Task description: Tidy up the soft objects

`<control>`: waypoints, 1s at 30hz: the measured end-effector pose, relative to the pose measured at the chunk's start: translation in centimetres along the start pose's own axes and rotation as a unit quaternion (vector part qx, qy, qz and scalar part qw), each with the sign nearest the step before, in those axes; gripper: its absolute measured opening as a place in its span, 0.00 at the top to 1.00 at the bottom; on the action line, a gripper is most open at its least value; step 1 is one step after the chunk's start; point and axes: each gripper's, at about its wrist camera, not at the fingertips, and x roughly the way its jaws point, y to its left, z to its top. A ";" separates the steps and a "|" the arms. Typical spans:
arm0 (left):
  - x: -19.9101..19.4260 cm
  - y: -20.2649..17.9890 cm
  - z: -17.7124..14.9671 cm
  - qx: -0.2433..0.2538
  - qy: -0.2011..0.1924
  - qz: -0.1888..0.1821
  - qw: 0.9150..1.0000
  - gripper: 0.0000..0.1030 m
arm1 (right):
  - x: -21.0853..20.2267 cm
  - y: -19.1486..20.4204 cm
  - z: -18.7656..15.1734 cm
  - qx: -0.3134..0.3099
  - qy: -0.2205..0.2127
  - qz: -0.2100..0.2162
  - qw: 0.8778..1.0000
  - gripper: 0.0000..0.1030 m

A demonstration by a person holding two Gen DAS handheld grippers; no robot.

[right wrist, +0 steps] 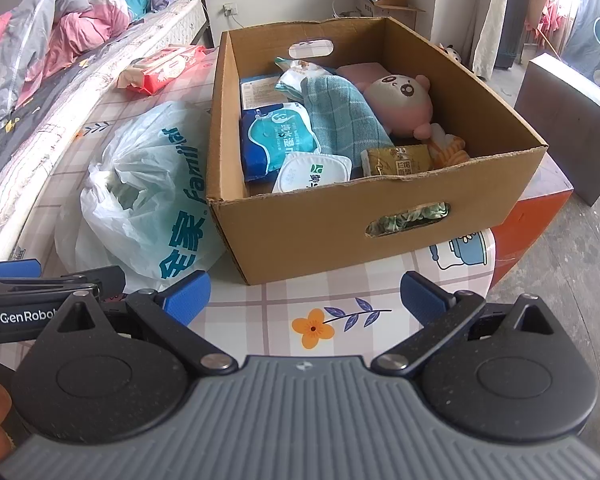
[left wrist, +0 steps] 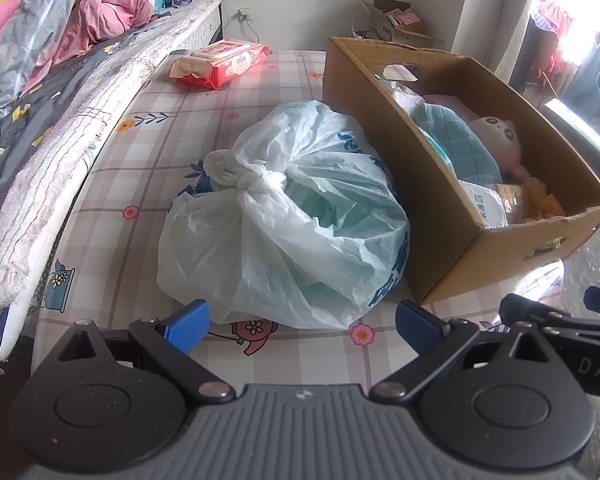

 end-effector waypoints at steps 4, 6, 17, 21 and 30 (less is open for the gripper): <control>0.0 -0.1 0.0 0.000 0.001 0.001 1.000 0.03 | 0.0 0.0 0.0 -0.001 -0.001 0.000 1.000 0.01; 0.0 -0.1 0.0 0.000 0.001 0.001 1.000 0.03 | 0.1 -0.1 0.0 0.000 0.000 0.001 1.000 0.01; 0.0 -0.2 0.1 0.002 -0.001 0.002 1.000 0.03 | 0.2 -0.1 -0.1 -0.001 -0.001 0.001 1.000 0.01; -0.1 -0.2 0.2 0.002 -0.003 0.004 1.000 0.03 | 0.3 -0.2 -0.1 -0.002 -0.001 0.003 1.000 0.01; -0.2 -0.2 0.2 0.002 -0.002 0.004 1.000 0.04 | 0.4 -0.3 0.2 -0.004 -0.002 0.004 1.000 0.01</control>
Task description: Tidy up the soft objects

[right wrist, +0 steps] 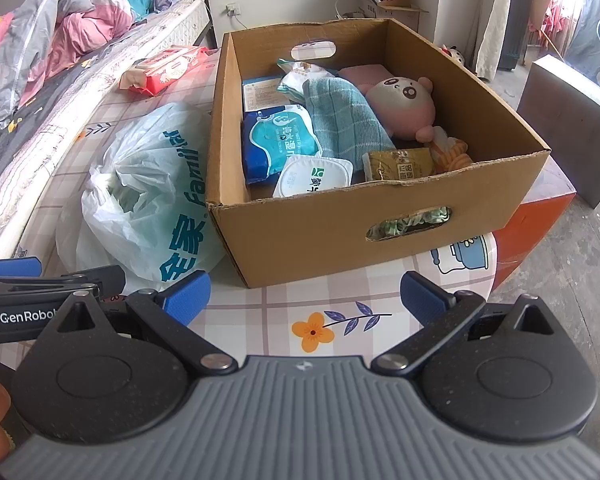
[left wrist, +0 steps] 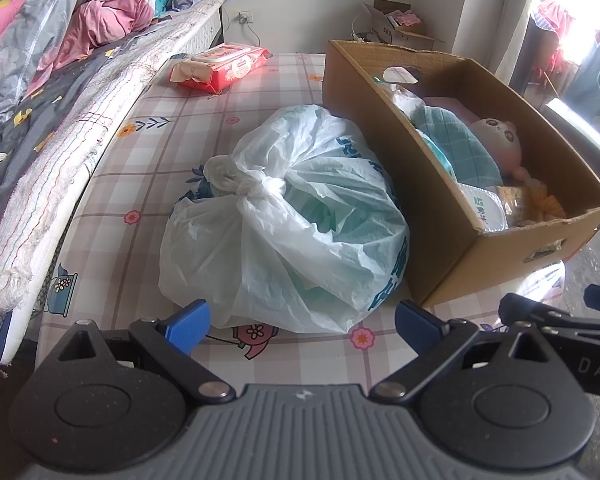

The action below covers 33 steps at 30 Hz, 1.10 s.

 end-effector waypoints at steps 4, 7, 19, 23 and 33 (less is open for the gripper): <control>0.0 0.1 0.0 0.000 0.000 0.000 1.000 0.04 | 0.0 0.0 0.0 0.000 0.000 0.000 1.000 0.01; 0.0 0.1 0.0 0.000 0.000 0.000 1.000 0.04 | 0.0 0.0 0.0 0.000 0.000 0.000 1.000 0.01; 0.0 0.2 -0.1 -0.001 0.000 -0.001 1.000 0.04 | -0.1 0.1 0.0 0.000 0.000 0.000 1.000 0.01; 0.0 0.2 -0.1 -0.001 0.001 -0.001 1.000 0.04 | -0.1 0.2 0.0 -0.001 0.000 0.000 1.000 0.01; 0.0 0.4 -0.1 -0.002 0.001 -0.002 1.000 0.04 | -0.1 0.3 0.0 0.000 0.000 0.000 1.000 0.01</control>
